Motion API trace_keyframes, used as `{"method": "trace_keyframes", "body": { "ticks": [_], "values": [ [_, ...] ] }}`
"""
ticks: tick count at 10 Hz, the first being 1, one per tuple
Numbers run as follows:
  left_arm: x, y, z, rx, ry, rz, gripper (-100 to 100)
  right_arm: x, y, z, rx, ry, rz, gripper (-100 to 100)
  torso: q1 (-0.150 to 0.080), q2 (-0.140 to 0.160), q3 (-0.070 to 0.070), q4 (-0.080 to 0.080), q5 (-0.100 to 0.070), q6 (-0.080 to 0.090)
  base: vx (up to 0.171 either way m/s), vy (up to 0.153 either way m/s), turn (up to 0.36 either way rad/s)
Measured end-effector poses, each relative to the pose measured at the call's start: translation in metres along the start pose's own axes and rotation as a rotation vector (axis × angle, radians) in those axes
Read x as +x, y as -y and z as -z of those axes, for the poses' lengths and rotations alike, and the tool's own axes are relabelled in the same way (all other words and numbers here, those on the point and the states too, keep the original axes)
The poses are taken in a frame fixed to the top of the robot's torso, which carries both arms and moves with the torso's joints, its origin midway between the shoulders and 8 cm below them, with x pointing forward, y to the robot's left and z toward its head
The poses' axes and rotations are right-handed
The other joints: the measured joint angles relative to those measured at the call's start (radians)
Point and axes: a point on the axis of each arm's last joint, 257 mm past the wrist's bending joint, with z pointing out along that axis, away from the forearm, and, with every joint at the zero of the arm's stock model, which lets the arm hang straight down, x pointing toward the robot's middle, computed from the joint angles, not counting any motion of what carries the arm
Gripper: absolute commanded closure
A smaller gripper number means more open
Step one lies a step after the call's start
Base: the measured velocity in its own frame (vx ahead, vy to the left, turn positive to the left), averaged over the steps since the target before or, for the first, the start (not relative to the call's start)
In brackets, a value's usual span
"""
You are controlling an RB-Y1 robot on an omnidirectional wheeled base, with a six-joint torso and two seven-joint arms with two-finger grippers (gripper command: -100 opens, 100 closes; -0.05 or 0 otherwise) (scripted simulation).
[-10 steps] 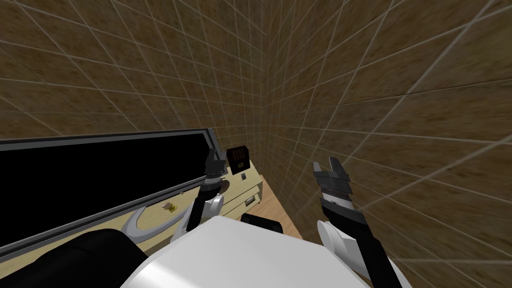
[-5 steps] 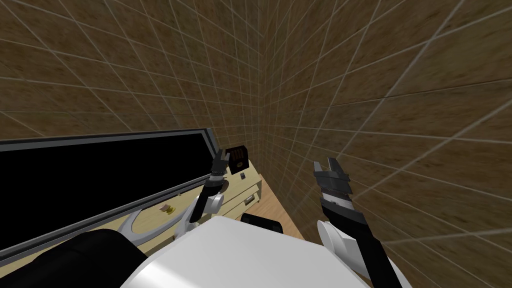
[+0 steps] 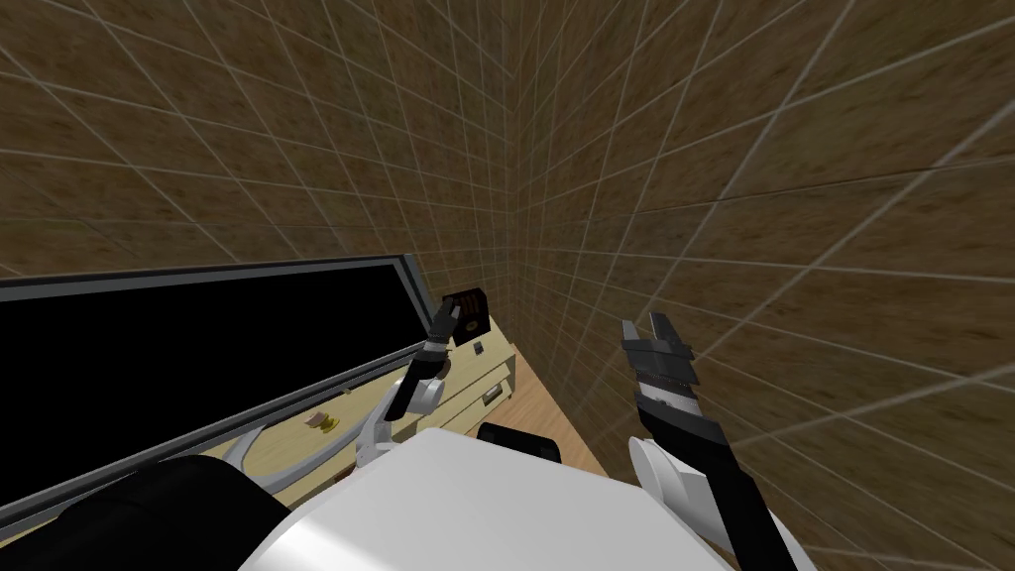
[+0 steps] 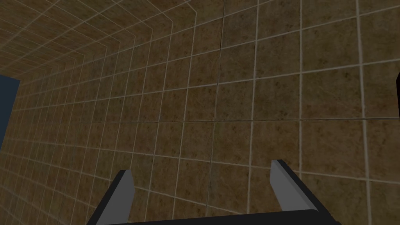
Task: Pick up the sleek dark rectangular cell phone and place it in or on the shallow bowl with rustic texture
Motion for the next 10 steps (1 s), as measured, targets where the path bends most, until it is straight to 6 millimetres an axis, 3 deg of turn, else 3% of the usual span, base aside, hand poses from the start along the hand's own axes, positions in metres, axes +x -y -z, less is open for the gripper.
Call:
{"method": "trace_keyframes", "body": {
  "ticks": [8, 10],
  "values": [
    [0.007, -0.09, -0.005, -0.236, -0.064, -0.099, -100, 0.0, 0.0, 0.0, 0.0, 0.0, 0.0, 0, 0.0, -0.001, -0.001, 0.0, 0.0, 0.0, -0.025, -0.002, -0.083],
    [0.004, -0.118, 0.002, -0.302, -0.081, -0.126, -100, 0.0, 0.0, 0.0, 0.0, 0.0, 0.0, 0, 0.0, -0.001, -0.001, 0.0, 0.0, 0.0, -0.024, -0.005, -0.096]
  ]
}}
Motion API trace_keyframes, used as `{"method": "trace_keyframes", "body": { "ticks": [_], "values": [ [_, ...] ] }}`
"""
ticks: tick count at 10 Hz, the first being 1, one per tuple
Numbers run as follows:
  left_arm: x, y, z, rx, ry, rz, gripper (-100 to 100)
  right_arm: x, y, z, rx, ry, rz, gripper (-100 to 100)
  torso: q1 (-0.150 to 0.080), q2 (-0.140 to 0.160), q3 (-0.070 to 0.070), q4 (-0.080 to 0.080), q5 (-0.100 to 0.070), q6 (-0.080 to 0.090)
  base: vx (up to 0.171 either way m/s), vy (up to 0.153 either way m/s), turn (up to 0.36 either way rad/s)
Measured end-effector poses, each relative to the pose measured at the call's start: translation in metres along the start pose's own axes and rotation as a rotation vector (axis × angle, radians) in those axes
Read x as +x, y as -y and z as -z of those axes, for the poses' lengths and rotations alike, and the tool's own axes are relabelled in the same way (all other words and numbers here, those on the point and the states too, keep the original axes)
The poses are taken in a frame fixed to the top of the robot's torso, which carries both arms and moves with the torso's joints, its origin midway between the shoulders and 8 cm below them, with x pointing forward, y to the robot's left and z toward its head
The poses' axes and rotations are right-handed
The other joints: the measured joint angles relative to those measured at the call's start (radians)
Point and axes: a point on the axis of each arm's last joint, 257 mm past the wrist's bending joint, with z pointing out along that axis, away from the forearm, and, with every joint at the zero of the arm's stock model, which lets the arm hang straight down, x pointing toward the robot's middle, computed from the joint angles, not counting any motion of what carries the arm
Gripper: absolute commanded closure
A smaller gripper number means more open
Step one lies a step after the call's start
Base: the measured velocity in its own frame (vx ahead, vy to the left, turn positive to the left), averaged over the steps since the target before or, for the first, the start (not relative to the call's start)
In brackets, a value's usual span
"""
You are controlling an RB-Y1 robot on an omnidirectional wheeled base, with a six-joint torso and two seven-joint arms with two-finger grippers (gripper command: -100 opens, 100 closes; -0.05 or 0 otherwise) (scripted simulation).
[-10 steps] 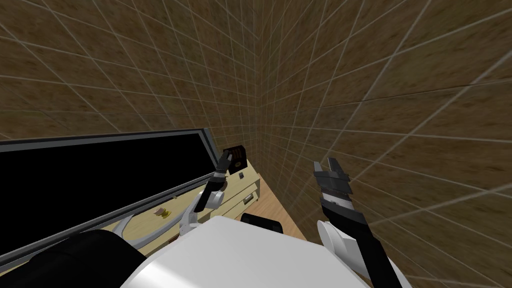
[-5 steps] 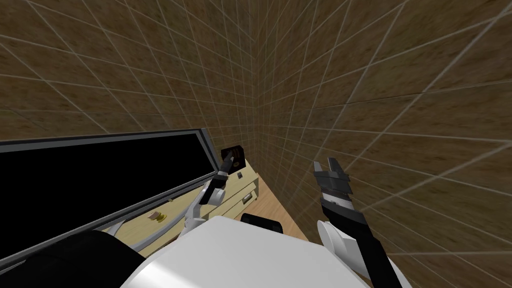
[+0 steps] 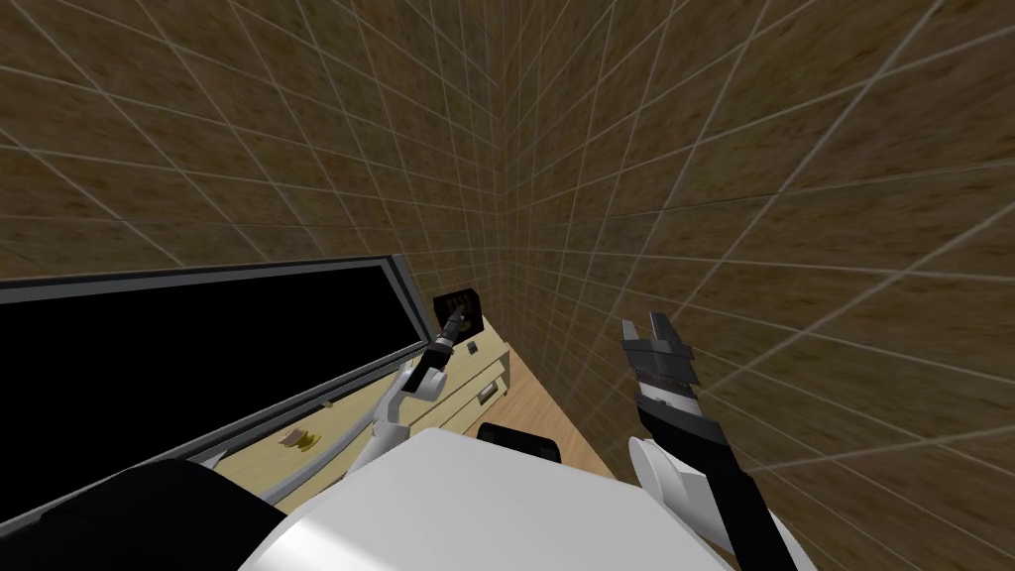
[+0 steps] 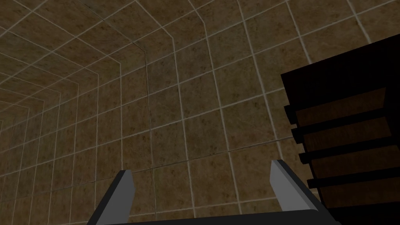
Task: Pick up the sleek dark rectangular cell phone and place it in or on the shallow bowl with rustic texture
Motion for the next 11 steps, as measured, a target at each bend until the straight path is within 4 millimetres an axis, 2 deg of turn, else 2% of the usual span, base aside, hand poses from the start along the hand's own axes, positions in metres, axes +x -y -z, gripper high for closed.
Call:
{"method": "trace_keyframes", "body": {
  "ticks": [5, 11],
  "values": [
    [0.006, -0.062, -0.014, -0.166, -0.045, -0.067, -100, 0.0, 0.0, 0.0, 0.0, 0.0, 0.0, 0, 0.0, -0.001, 0.0, 0.0, 0.0, 0.0, -0.015, -0.006, -0.082],
    [0.005, -0.137, -0.014, -0.382, -0.105, -0.14, -100, 0.0, 0.0, 0.0, 0.0, 0.0, 0.0, 0, 0.0, -0.002, -0.001, 0.0, 0.0, 0.0, -0.005, -0.004, -0.087]
  ]
}}
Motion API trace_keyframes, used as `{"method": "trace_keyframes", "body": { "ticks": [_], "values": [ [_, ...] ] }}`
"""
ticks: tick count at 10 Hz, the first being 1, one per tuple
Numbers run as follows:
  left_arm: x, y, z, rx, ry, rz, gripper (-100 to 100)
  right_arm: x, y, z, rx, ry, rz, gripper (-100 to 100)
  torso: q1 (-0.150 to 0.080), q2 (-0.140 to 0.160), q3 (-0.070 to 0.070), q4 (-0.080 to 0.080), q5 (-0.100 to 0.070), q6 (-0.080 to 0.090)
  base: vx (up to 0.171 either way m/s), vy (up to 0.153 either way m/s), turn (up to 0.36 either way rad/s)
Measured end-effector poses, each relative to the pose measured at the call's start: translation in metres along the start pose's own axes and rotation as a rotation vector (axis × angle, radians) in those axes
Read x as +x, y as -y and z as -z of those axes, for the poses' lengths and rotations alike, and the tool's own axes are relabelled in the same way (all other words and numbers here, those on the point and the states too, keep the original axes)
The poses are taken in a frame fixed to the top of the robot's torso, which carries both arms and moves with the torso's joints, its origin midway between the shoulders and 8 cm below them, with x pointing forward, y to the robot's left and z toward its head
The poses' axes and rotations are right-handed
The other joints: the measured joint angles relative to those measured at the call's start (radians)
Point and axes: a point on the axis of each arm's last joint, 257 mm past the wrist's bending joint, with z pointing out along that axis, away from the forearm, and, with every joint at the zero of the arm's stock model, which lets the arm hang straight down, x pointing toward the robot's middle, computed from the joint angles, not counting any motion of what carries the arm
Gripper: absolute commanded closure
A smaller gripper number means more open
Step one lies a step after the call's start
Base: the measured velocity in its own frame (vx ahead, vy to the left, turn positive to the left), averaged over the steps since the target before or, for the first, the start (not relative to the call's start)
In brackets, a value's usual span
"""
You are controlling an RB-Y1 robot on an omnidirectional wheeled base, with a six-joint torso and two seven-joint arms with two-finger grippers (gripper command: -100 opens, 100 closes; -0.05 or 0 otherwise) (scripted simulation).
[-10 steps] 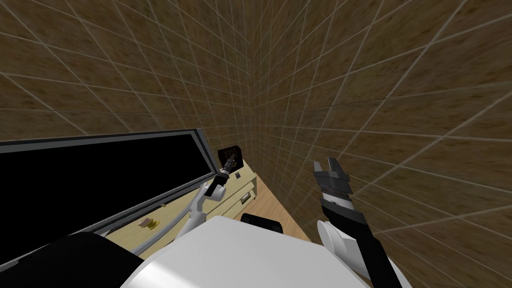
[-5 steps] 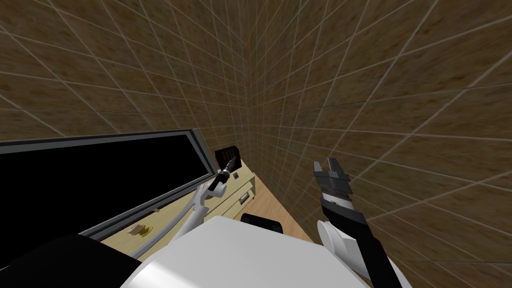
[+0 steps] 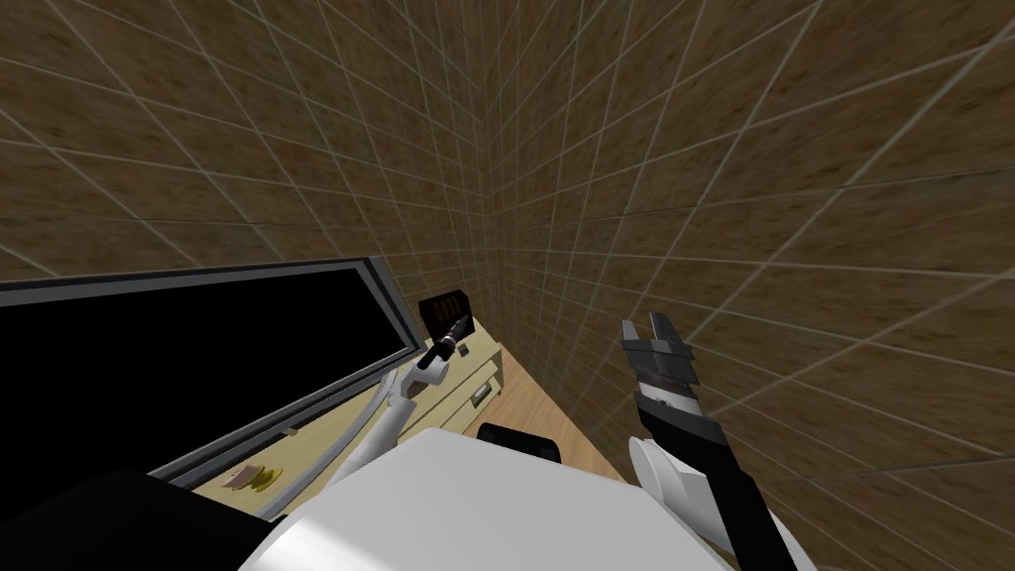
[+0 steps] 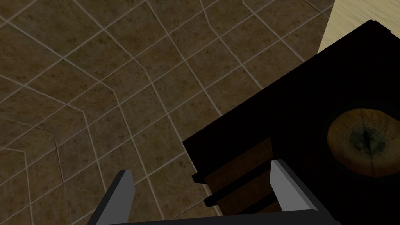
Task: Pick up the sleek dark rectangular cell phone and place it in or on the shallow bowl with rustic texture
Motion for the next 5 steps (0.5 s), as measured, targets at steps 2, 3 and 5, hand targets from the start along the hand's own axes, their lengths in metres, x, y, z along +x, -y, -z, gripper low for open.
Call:
{"method": "trace_keyframes", "body": {
  "ticks": [2, 3, 5],
  "values": [
    [0.004, -0.027, -0.005, -0.079, -0.024, -0.021, -100, 0.0, 0.0, 0.0, 0.0, 0.0, 0.0, 0, 0.0, 0.0, 0.0, 0.0, 0.0, 0.0, 0.005, -0.003, -0.071],
    [0.005, -0.04, -0.008, -0.117, -0.036, -0.03, -100, 0.0, 0.0, 0.0, 0.0, 0.0, 0.0, 0, 0.0, 0.0, 0.0, 0.0, 0.0, -0.001, 0.009, -0.005, -0.089],
    [0.011, -0.065, -0.007, -0.194, -0.061, -0.048, -100, 0.0, 0.0, 0.0, 0.0, 0.0, 0.0, 0, 0.0, 0.0, 0.0, 0.0, 0.0, -0.001, 0.012, -0.004, -0.07]
  ]
}}
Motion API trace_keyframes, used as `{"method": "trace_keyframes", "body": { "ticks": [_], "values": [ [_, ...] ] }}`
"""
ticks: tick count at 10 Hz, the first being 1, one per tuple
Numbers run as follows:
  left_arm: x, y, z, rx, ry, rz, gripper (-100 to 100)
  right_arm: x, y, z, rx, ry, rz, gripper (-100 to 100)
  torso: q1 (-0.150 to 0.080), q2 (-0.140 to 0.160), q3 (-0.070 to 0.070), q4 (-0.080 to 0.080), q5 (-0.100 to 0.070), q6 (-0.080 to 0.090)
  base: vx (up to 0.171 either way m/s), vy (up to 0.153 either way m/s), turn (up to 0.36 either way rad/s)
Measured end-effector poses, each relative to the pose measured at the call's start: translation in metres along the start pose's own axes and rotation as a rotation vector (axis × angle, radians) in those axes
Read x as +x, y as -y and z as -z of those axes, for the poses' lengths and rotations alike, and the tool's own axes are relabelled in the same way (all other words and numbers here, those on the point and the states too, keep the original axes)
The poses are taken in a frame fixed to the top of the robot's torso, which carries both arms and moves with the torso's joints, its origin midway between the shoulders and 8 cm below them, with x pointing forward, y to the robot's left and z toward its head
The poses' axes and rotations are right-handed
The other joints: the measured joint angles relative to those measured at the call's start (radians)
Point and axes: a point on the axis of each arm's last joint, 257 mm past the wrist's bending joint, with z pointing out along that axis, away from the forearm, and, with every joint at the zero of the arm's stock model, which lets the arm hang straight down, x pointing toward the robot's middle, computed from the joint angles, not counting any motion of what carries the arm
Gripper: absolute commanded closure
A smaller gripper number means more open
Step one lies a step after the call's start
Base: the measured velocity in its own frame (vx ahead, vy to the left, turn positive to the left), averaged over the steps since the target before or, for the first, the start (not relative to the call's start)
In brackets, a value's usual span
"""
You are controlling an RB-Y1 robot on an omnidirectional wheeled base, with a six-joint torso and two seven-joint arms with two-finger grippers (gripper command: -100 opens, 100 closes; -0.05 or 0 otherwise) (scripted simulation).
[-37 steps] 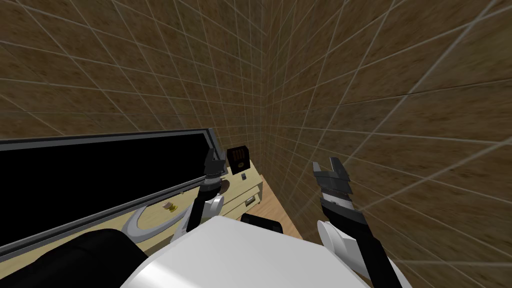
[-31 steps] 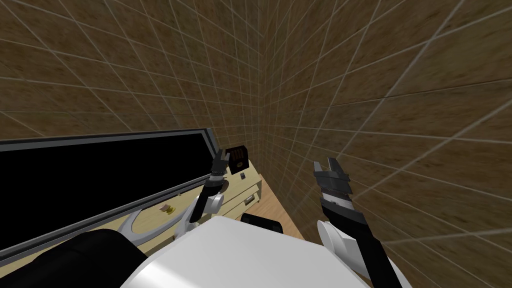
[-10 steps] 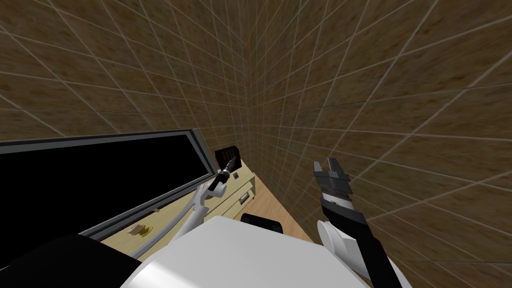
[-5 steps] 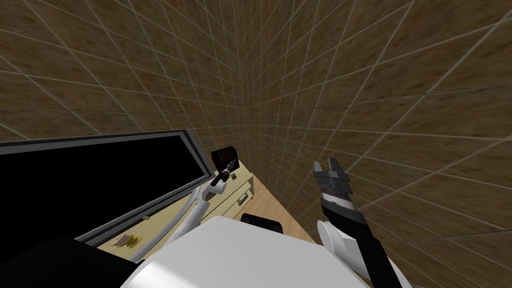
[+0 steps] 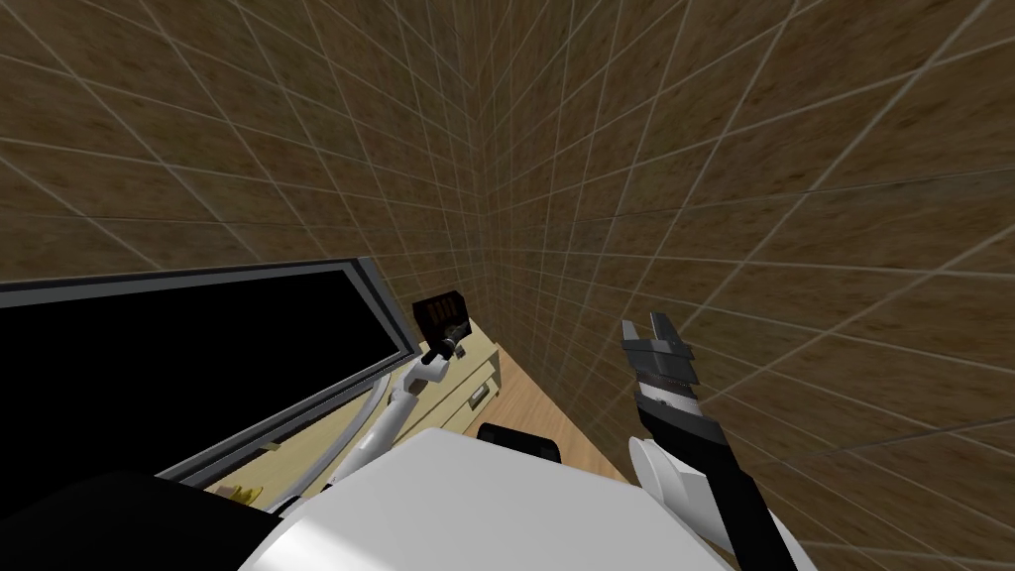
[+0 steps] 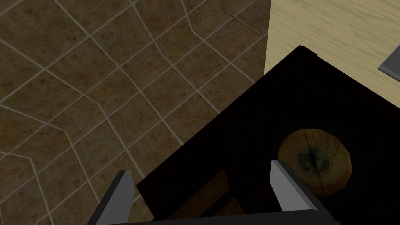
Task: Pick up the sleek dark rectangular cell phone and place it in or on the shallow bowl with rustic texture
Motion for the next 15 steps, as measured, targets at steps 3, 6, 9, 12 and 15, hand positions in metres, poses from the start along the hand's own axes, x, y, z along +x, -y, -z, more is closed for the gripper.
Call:
{"method": "trace_keyframes", "body": {
  "ticks": [3, 6, 9, 12, 15],
  "values": [
    [0.001, -0.038, -0.01, -0.112, -0.04, -0.028, -100, 0.0, 0.0, 0.0, 0.0, 0.0, 0.0, 0, 0.0, -0.001, 0.0, 0.0, 0.0, 0.0, 0.018, -0.002, -0.066],
    [0.009, -0.074, -0.011, -0.222, -0.08, -0.048, -100, 0.0, 0.0, 0.0, 0.0, 0.0, 0.0, 0, 0.0, -0.001, -0.001, 0.0, 0.0, 0.0, 0.026, 0.0, -0.063],
    [0.007, -0.111, -0.011, -0.335, -0.123, -0.066, -100, 0.0, 0.0, 0.0, 0.0, 0.0, 0.0, 0, 0.001, -0.002, -0.001, 0.0, 0.0, 0.0, 0.03, 0.005, -0.057],
    [0.012, -0.146, -0.005, -0.44, -0.165, -0.077, -100, 0.0, 0.0, 0.0, 0.0, 0.0, 0.0, 0, 0.0, -0.002, -0.001, 0.0, 0.0, 0.0, 0.041, 0.001, -0.057],
    [0.017, -0.181, 0.005, -0.549, -0.21, -0.086, -100, 0.0, 0.0, 0.0, 0.0, 0.0, 0.0, 0, 0.0, -0.002, -0.001, 0.0, 0.0, 0.0, 0.039, 0.004, -0.046]
  ]
}}
